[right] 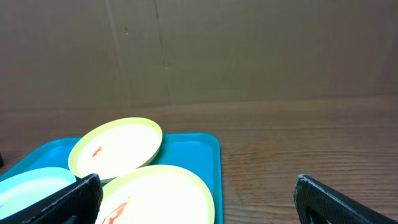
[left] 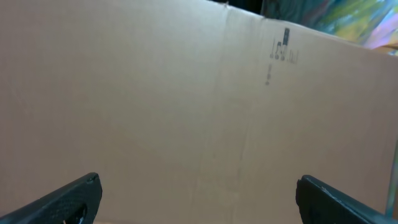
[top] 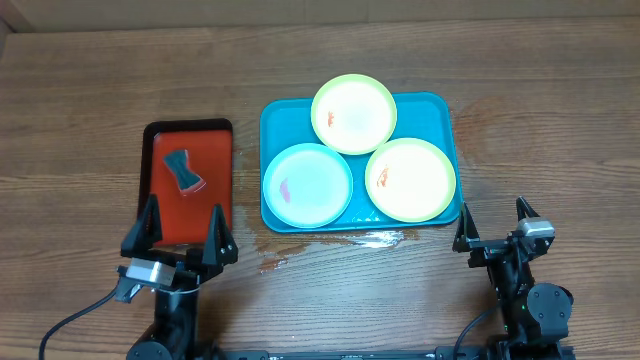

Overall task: Clean dirty plates on tray and stack at the side
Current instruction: 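Move the left gripper over the sponge in the red tray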

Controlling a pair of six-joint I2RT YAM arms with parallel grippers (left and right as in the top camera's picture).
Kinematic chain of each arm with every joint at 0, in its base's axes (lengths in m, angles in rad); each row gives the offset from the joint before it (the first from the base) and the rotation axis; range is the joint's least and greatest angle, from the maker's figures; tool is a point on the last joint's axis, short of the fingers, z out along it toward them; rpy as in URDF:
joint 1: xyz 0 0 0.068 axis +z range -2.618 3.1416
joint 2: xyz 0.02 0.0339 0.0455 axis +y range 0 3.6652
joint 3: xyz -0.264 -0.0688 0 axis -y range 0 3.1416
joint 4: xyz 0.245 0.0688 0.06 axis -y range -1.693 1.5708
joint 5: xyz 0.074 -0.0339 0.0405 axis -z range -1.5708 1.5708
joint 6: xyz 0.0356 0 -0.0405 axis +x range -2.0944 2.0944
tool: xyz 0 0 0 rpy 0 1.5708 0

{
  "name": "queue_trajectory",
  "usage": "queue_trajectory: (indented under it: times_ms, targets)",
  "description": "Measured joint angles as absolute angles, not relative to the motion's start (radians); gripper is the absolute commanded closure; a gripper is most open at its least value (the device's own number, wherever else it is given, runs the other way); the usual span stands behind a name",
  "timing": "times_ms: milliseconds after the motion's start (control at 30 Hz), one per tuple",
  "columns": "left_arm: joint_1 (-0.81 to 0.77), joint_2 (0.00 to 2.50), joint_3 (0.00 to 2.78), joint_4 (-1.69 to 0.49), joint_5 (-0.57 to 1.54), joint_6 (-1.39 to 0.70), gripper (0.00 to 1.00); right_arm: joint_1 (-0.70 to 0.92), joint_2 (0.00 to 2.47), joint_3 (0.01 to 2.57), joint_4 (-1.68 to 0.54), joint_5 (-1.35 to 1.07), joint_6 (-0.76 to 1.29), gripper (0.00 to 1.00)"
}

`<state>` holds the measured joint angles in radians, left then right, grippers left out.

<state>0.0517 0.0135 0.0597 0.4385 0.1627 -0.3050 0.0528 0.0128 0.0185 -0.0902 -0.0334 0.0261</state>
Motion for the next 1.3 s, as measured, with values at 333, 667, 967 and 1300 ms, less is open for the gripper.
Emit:
queue_trajectory:
  times_ms: [333,667,967,1300]
  targets:
    - [0.052,0.385,0.655,-0.175,0.155,-0.223,0.0,0.053,0.013,0.019,-0.09,-0.033,0.026,0.0]
    - [0.052,0.95,1.003,-0.542,0.247,-0.135,0.0,0.053,0.013,0.019,-0.089,-0.033,0.026,0.0]
    - [0.052,1.228,1.291,-0.887,0.077,-0.11,0.0,0.053,0.013,0.019,-0.09,-0.033,0.026,0.0]
    - [0.102,1.438,1.296,-0.818,-0.103,-0.316,0.0,0.053,0.013,0.019,-0.09,-0.033,0.026,0.0]
